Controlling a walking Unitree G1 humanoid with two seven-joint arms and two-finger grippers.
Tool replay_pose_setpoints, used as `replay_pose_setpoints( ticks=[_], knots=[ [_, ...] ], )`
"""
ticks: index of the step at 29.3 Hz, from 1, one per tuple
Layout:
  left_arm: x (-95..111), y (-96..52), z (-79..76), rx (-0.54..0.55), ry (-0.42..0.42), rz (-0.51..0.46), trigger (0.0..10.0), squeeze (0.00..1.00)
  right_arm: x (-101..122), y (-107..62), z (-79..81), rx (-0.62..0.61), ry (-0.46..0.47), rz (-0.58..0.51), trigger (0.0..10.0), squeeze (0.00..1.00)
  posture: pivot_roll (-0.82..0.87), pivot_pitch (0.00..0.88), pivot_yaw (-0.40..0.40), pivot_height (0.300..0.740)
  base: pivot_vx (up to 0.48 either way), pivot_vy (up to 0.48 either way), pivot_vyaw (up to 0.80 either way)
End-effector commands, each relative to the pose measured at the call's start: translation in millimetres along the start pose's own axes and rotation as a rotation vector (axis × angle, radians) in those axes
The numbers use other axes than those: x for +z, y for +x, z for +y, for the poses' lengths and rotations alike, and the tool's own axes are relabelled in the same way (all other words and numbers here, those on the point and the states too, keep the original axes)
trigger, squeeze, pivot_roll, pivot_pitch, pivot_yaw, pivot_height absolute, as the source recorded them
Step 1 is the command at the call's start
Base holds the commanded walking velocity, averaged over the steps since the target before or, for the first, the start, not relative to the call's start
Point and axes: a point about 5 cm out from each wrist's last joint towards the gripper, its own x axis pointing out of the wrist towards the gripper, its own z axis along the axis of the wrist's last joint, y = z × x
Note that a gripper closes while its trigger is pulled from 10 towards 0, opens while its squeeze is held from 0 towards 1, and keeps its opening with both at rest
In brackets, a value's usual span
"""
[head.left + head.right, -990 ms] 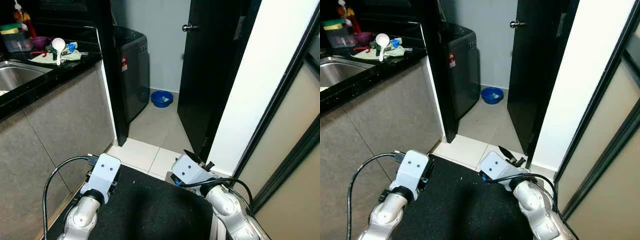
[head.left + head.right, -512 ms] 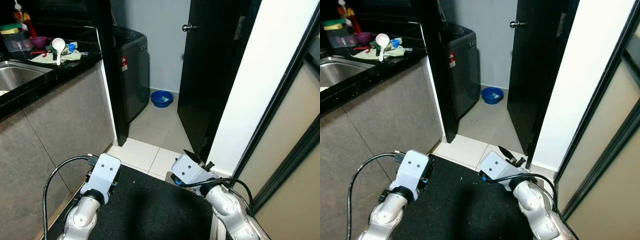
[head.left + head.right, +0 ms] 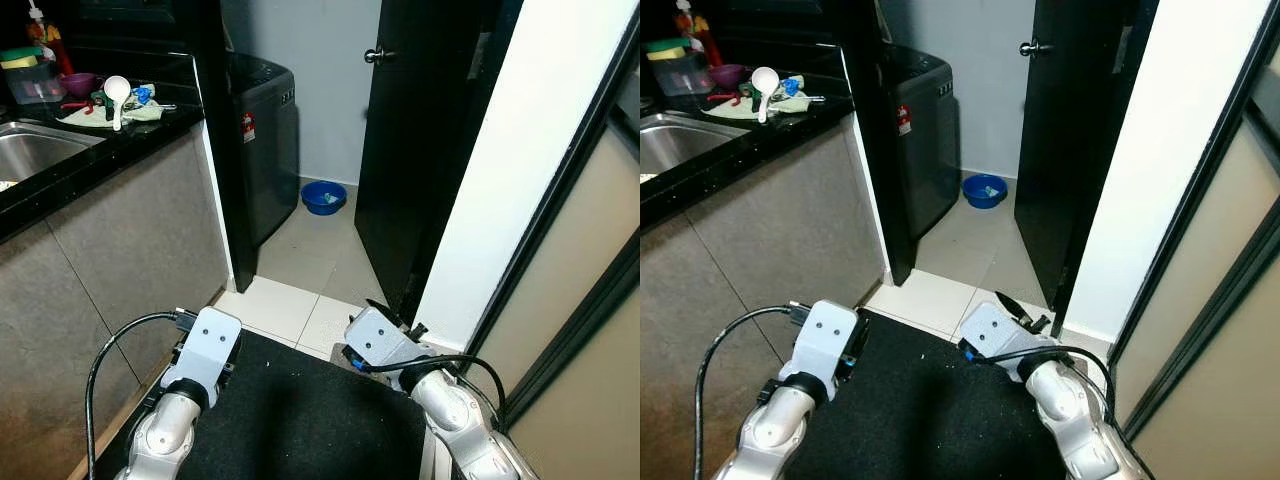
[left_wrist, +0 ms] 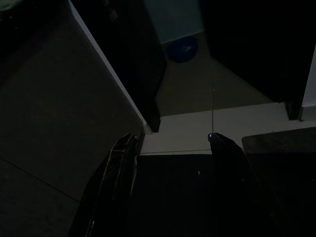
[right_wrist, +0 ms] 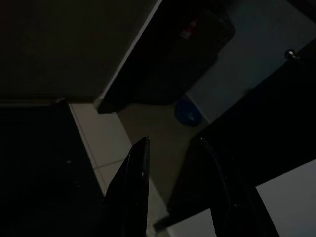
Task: Kitchen organization
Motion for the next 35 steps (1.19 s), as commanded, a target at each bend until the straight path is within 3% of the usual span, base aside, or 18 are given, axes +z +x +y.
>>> replay_pose_setpoints(
  ticks=[1, 8, 24, 35],
  knots=[
    [-4, -2.4, 0.1, -0.004, 0.01, 0.019, 10.0, 0.0, -2, -1.0, -2.1, -0.009, 0.039, 0.001, 10.0, 0.0, -0.05, 0.0, -0.001, 0.74, 0.0, 0.0, 0.0],
    [-5, -2.1, 2.3, 0.014, 0.009, 0.028, 10.0, 0.0, -3, -1.0, -3.8, -0.01, 0.108, 0.002, 10.0, 0.0, -0.05, 0.0, -0.002, 0.74, 0.0, 0.0, 0.0],
    [-5, -1.4, 3.3, 0.024, 0.009, 0.031, 10.0, 0.0, -3, -0.3, -4.7, -0.006, 0.121, 0.0, 10.0, 0.0, -0.05, 0.0, 0.001, 0.74, 0.0, 0.0, 0.0],
    [-12, 4.8, 15.8, 0.074, -0.047, 0.114, 10.0, 0.0, -1, 3.7, -9.0, 0.021, 0.207, -0.01, 10.0, 0.0, -0.05, 0.0, 0.008, 0.74, 0.0, 0.0, 0.0]
  ],
)
